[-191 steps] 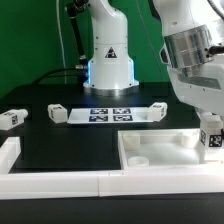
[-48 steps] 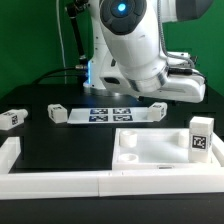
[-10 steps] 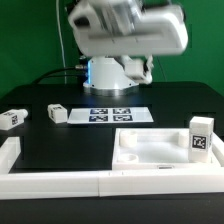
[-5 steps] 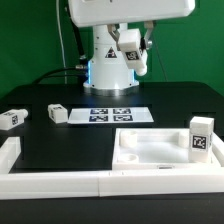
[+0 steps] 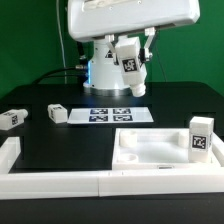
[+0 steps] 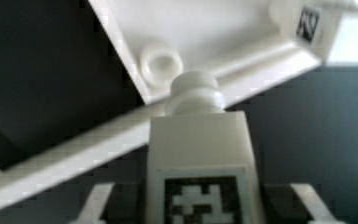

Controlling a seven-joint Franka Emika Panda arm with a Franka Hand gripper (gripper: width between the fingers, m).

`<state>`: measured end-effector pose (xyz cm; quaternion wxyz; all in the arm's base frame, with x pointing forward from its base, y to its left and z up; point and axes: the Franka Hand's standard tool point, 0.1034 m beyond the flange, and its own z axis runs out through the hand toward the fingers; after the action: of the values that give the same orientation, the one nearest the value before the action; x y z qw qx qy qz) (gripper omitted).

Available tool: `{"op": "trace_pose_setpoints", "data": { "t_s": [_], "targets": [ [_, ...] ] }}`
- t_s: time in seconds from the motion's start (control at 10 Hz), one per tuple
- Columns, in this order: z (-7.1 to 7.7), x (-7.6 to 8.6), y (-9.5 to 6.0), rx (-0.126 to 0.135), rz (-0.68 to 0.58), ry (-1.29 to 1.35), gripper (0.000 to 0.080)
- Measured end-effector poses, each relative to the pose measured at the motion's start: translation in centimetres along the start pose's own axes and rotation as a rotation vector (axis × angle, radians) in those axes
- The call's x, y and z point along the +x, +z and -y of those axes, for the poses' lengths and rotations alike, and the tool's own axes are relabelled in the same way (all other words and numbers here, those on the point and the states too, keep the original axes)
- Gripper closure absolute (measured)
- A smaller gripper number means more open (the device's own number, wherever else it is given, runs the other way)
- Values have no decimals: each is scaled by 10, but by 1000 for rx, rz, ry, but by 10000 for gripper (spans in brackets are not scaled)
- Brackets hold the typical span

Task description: Assemble square table

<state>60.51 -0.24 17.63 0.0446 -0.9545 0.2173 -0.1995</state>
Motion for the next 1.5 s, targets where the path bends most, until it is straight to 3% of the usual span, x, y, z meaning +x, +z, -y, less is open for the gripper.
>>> {"op": "trace_pose_setpoints", "data": {
  "t_s": [0.2, 0.5, 0.6, 0.7, 0.8, 1.0, 1.5],
  "targets": [
    [14, 19, 11, 45, -200, -28, 512],
    [12, 16, 15, 41, -203, -39, 512],
    [6, 14, 19, 28, -198, -78, 512],
    [-9, 9, 33, 1, -176, -108, 512],
    [-15, 6, 44, -11, -171, -111, 512],
    [-18, -10, 60, -18, -204, -119, 512],
    [-20, -13, 62, -25, -183, -123, 512]
  ]
}}
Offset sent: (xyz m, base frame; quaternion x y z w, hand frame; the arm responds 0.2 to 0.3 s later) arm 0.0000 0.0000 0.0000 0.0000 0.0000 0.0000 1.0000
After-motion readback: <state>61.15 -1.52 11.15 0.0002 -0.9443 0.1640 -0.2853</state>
